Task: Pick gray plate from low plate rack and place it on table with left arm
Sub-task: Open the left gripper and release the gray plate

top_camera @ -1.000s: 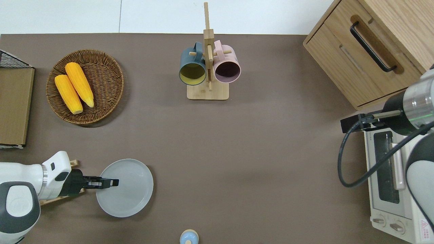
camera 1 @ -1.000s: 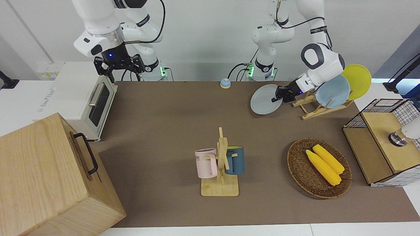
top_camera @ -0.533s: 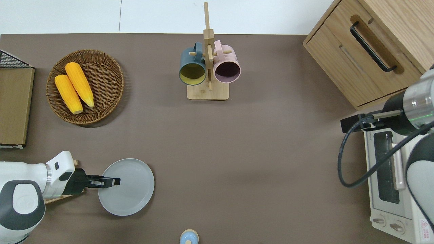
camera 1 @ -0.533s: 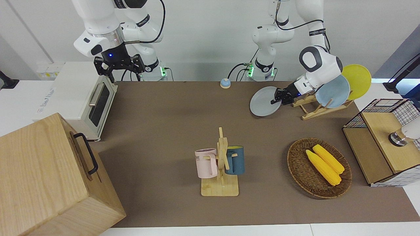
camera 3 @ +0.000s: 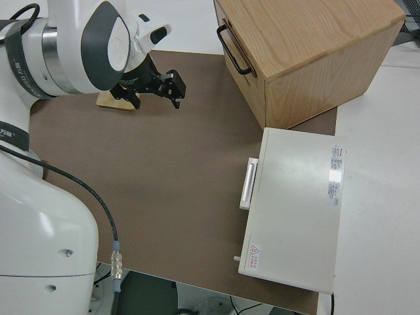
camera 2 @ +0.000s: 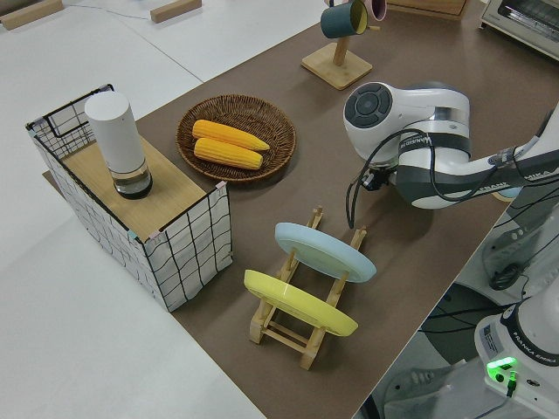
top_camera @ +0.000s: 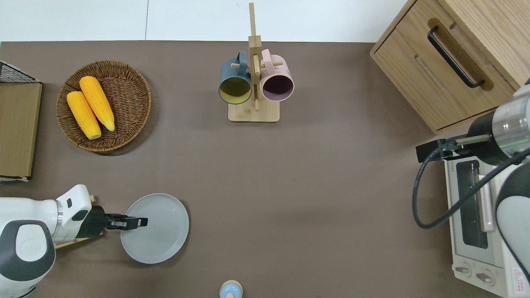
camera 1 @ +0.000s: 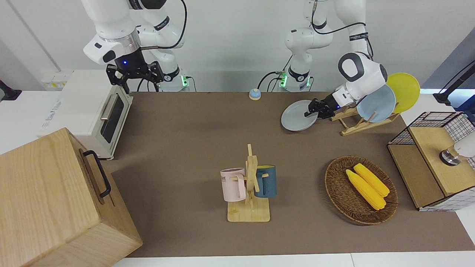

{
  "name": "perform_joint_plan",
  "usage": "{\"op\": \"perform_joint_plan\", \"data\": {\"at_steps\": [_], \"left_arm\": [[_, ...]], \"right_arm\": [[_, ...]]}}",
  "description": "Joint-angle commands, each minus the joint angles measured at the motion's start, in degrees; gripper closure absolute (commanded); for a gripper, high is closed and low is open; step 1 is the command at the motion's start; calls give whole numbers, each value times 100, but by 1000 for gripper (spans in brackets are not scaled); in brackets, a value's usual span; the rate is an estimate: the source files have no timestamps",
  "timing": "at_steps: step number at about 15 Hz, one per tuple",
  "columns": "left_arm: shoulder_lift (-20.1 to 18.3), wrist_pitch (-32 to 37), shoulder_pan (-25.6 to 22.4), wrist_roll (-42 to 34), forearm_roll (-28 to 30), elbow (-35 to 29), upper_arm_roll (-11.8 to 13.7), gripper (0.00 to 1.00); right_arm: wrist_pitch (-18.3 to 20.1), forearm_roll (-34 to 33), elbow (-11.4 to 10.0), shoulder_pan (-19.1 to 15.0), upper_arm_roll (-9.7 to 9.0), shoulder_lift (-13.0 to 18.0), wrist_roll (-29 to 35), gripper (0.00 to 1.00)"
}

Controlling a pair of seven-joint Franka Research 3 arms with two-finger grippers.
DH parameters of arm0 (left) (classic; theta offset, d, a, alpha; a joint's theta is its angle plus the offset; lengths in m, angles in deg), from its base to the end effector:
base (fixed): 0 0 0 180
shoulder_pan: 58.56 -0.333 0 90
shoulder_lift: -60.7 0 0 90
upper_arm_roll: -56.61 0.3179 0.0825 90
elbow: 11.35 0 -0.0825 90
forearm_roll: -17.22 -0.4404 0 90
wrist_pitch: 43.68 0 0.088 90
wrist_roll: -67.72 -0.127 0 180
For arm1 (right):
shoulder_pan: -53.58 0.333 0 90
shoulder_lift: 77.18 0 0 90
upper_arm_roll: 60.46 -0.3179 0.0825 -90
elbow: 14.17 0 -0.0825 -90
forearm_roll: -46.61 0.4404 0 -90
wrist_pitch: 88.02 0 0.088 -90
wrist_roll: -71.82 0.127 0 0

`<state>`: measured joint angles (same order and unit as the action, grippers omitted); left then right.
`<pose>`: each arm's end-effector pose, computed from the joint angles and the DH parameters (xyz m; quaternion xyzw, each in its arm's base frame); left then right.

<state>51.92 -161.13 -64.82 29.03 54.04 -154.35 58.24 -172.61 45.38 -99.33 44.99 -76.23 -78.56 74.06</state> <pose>0.4654 0.0204 0.2752 0.9534 -0.0713 -0.0255 0.2919 0.6039 0.0712 0.6284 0.9989 0.0423 -0.0159 0.0088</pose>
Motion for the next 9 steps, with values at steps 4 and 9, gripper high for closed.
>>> {"op": "perform_joint_plan", "data": {"at_steps": [4,9], "left_arm": [[-44,-418,45,-15,28,-9,4,2],[-36,-410,28,46,-33,219,12,2]], "right_arm": [[82,-9,52,-108,-101,7,74,17],[74,-9,52,-108,-101,15,74,17]]}}
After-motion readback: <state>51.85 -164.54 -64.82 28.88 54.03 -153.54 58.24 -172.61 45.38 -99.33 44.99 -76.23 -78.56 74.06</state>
